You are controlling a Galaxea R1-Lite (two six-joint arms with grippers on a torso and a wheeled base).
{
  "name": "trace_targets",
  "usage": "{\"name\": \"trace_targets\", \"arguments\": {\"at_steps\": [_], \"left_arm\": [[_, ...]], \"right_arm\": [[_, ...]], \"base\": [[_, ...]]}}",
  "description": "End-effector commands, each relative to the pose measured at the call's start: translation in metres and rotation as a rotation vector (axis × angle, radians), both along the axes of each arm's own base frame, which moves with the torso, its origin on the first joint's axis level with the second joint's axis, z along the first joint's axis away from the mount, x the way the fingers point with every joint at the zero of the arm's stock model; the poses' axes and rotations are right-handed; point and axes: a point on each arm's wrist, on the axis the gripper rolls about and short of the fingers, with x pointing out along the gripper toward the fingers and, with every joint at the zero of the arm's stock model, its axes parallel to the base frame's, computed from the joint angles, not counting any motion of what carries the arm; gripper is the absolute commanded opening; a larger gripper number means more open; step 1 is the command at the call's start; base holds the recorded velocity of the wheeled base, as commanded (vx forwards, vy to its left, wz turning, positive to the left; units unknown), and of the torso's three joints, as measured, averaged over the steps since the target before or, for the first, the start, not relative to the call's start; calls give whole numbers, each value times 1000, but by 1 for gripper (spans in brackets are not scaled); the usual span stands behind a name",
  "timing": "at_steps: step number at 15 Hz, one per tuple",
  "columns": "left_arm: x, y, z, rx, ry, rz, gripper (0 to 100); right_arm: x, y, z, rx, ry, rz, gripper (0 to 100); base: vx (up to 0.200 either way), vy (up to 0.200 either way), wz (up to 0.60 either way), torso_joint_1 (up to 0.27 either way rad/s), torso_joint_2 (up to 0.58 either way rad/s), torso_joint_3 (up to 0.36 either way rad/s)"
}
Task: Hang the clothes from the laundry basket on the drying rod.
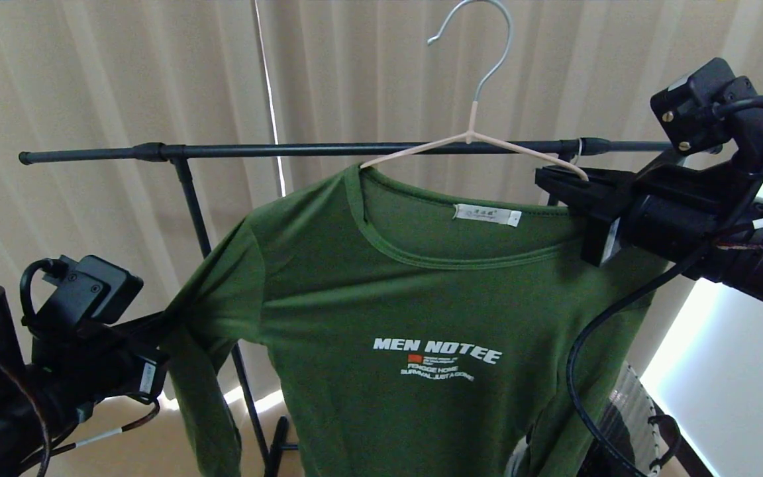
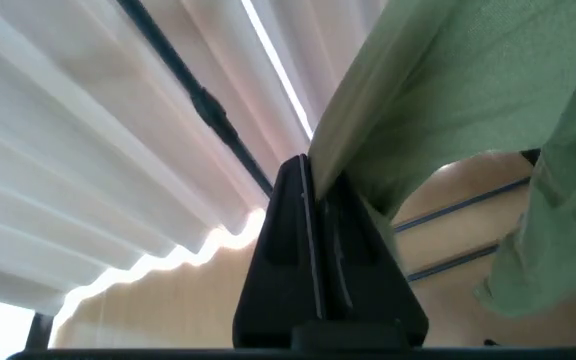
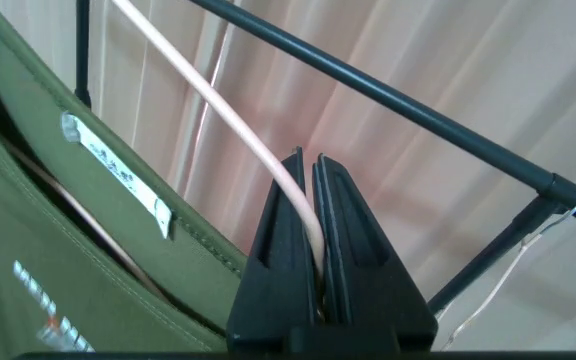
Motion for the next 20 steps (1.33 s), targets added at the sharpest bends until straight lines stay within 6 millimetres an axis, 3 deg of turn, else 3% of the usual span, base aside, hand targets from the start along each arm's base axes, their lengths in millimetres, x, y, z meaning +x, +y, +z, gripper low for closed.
{"name": "trace_targets", "arguments": {"at_steps": [1,3,4,7,10,13,16,20], "left_arm": [[0,0,0,2,1,0,0],[0,0,1,1,-3,0,0],[0,0,2,-2,-9,0,100],[-5,1,7,-16,-35,-3,100],[-29,4,16,-120,-90,-61,100],[-44,7,22,-234,-127,-59,100],[-57,9,10,-236,-103,-63,100],[-56,6,15,-242,-137,-89,100]], "right_arm": [[0,0,0,0,-2,-2,0],[0,0,0,0,-2,-2,0],[0,0,0,0,-2,-2,0],[0,-1,-3,-7,10,-5,0],[-1,-3,-18,-38,60,-45,0],[5,-25,-34,-89,153,-166,0],[10,-43,-41,-120,241,-336,0],[14,-45,-39,-73,250,-366,0]], "base": [[0,0,0,0,0,0],[0,0,0,0,0,0],[0,0,0,0,0,0],[0,0,0,0,0,0],[0,0,0,0,0,0],[0,0,0,0,0,0],[0,0,0,0,0,0],[0,0,0,0,0,0]]}}
